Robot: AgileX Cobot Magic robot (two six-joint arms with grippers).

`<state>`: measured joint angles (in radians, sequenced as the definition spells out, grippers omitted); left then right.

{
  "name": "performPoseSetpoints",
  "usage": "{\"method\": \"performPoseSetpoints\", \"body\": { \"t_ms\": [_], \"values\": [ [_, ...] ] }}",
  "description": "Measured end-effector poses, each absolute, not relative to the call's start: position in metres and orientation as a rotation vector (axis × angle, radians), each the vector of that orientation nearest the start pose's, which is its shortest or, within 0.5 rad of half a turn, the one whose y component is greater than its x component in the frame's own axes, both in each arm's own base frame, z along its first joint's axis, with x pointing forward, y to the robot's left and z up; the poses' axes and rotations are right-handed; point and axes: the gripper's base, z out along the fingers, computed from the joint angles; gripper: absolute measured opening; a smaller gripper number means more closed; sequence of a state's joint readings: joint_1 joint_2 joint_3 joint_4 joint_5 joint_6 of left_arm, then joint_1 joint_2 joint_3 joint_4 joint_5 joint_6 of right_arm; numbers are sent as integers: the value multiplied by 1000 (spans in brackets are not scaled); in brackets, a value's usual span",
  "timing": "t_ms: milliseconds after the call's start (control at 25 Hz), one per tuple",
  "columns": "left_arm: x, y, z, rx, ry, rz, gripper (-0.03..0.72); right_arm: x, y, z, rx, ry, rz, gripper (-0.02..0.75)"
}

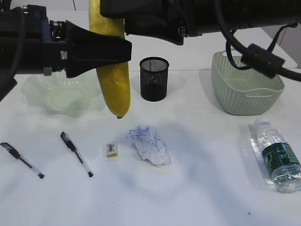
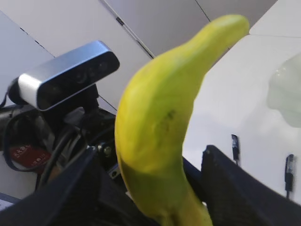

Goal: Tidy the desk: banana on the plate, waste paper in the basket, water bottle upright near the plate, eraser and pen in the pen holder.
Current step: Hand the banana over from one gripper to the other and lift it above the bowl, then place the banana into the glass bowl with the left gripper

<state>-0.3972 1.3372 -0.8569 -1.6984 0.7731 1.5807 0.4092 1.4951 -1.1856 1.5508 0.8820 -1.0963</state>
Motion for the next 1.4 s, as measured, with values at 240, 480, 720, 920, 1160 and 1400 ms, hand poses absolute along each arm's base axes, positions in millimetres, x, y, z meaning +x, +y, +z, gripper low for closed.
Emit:
{"method": "performPoseSetpoints", "body": {
  "t_ms": [240,480,720,920,1160,1400],
  "values": [
    [236,-159,312,720,1765,-1023,253,270,188,345,-679,2000,1229,500],
    [248,-140,309,672,1792,-932,253,270,178,325,-679,2246,1034,501],
    [266,-114,305,526,1852,-746,253,271,162,307,-613,2478,778,501],
    [279,-93,301,364,1911,-522,253,269,151,298,-610,2605,610,501],
    [302,-82,294,366,1947,-293,253,266,148,296,-638,2660,578,501],
    [339,-90,289,422,1953,-247,252,262,147,294,-659,2698,580,501]
  ]
}}
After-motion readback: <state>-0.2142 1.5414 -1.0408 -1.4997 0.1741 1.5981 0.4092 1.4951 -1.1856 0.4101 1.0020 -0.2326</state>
